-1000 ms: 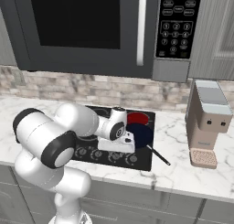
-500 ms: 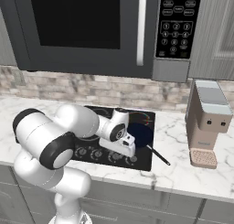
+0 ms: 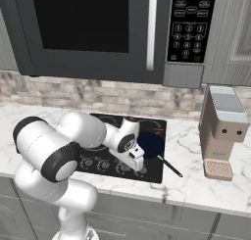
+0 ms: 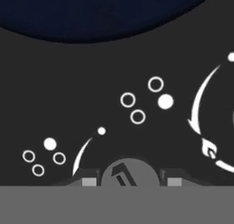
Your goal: Turn off the rear right burner of the stove.
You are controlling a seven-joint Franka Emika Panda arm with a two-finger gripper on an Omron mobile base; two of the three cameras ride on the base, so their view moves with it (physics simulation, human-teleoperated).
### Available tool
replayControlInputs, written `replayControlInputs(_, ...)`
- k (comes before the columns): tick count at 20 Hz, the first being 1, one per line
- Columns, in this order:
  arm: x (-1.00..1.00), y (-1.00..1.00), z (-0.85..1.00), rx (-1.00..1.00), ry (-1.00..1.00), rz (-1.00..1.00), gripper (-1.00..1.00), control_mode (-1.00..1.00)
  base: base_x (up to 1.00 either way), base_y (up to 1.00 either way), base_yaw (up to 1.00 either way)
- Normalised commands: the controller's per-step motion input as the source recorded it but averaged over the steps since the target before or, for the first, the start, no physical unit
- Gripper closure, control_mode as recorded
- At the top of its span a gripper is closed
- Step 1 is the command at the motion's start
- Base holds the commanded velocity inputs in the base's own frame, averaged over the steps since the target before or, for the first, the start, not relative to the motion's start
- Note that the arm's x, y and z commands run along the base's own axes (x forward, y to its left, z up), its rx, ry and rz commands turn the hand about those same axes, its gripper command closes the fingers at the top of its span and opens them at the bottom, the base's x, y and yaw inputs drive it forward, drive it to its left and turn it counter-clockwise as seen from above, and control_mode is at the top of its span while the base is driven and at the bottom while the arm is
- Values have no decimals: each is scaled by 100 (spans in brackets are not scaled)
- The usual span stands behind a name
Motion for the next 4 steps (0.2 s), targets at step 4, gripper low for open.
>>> replayControlInputs(4, -18, 23, -10, 3, 0, -45, 100, -100, 0, 0, 0)
